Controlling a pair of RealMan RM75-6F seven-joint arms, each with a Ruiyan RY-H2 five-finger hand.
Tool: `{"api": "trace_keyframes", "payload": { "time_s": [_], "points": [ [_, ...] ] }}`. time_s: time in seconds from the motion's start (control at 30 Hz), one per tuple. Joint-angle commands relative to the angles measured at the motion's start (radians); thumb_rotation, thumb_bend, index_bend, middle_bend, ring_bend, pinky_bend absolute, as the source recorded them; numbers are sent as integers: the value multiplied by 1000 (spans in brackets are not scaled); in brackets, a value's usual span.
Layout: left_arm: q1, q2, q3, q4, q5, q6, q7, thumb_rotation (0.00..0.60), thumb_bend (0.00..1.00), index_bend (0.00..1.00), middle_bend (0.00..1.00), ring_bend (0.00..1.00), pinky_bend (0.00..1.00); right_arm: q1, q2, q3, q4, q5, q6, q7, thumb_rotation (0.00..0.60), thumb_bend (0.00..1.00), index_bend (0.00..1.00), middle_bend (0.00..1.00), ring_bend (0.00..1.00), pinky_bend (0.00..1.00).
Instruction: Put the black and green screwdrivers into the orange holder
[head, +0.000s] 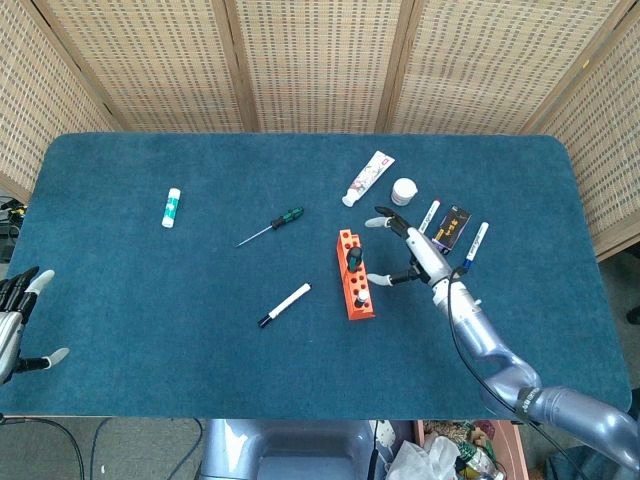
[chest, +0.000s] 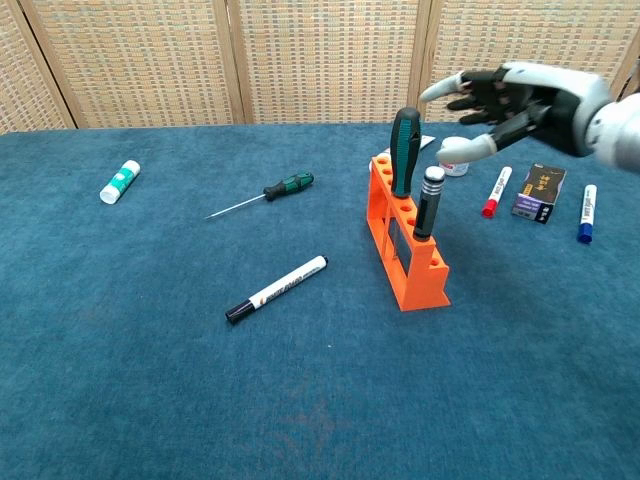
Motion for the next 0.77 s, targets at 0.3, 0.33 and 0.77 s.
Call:
{"api": "trace_keyframes", "payload": {
  "time_s": [0.3, 0.33, 0.77],
  "points": [
    [32, -54, -1, 61, 71, 96, -13, 600, 0, 0, 0, 0, 0, -266, 274, -153, -121, -243, 438, -456, 600, 0, 48, 0, 0, 0],
    [35, -62, -1, 70, 82, 109, -12, 600, 0, 0, 0, 0, 0, -288, 287, -162, -142, -249, 466, -505, 600, 0, 48, 0, 0, 0],
    [69, -114, 21, 147, 204, 213, -14, 600, 0, 0, 0, 0, 0, -481, 312, -261, -233, -324, 679, -884, 600, 0, 48, 0, 0, 0]
  ]
}}
